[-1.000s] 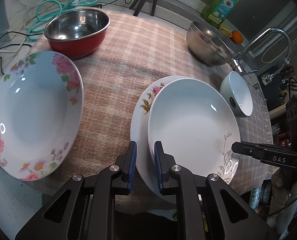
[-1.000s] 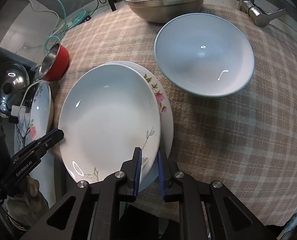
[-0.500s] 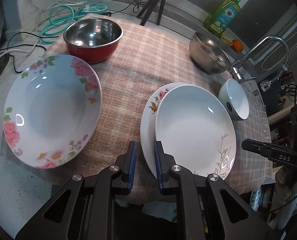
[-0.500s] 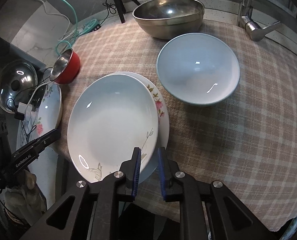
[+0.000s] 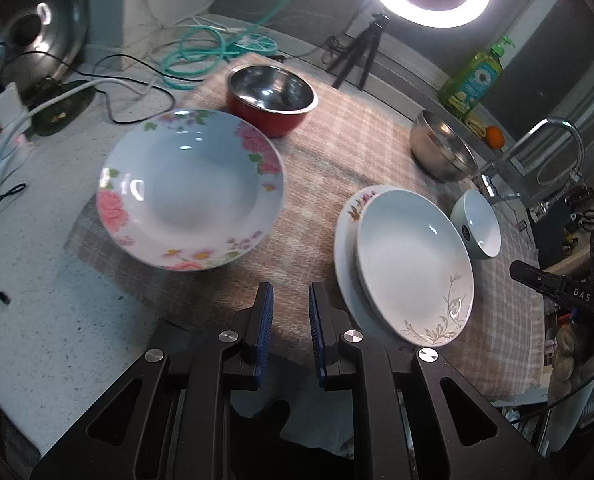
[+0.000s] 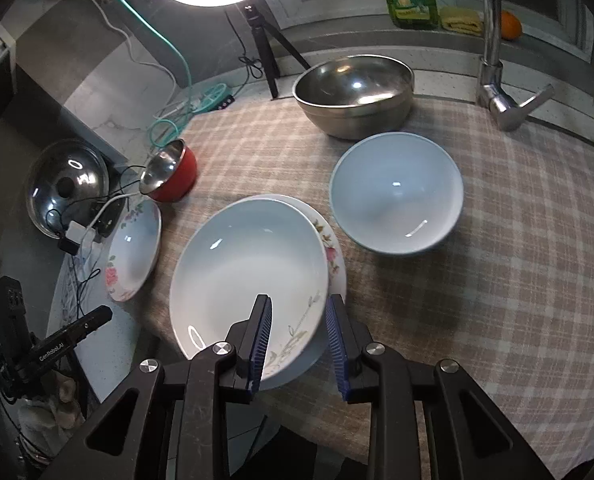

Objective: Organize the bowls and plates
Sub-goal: 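Open the right tool and release the white plate on the stack, then move the right tool to the rim of the pink-rose deep plate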

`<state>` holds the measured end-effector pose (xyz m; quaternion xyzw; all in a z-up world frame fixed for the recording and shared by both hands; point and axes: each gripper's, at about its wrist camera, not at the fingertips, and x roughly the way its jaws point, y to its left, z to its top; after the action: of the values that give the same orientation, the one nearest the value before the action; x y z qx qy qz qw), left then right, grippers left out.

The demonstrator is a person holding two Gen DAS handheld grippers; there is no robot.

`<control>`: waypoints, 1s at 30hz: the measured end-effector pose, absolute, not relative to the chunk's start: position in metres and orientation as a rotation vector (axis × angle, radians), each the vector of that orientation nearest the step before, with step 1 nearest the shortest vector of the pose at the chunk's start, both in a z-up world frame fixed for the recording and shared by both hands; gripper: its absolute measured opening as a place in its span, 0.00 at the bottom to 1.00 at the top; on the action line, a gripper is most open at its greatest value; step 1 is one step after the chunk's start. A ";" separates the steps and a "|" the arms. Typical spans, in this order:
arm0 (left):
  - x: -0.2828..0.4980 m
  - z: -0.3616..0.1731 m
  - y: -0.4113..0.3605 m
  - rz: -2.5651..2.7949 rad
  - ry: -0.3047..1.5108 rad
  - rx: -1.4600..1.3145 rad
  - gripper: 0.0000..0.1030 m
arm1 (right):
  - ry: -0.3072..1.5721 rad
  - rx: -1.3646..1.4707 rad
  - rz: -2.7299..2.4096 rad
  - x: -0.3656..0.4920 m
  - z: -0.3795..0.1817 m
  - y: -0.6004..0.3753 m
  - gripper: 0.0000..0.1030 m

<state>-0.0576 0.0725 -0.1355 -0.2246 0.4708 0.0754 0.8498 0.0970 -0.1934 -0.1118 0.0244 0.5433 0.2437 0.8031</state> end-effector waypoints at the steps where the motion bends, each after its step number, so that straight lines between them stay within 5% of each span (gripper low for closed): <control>1: -0.061 -0.134 0.076 0.171 0.986 -0.481 0.18 | 1.156 0.046 0.540 0.097 -0.110 -0.189 0.32; 23: -0.058 -0.172 0.239 0.275 1.015 -0.704 0.18 | 1.348 0.074 0.683 0.135 -0.152 -0.005 0.36; 30: -0.041 -0.191 0.268 0.251 1.048 -0.751 0.18 | 1.398 0.054 0.645 0.158 -0.178 0.038 0.30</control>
<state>-0.0411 0.2682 -0.1910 -0.3490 0.4871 0.1168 0.7920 0.1579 0.0380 -0.1782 0.0246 0.6320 0.2917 0.7176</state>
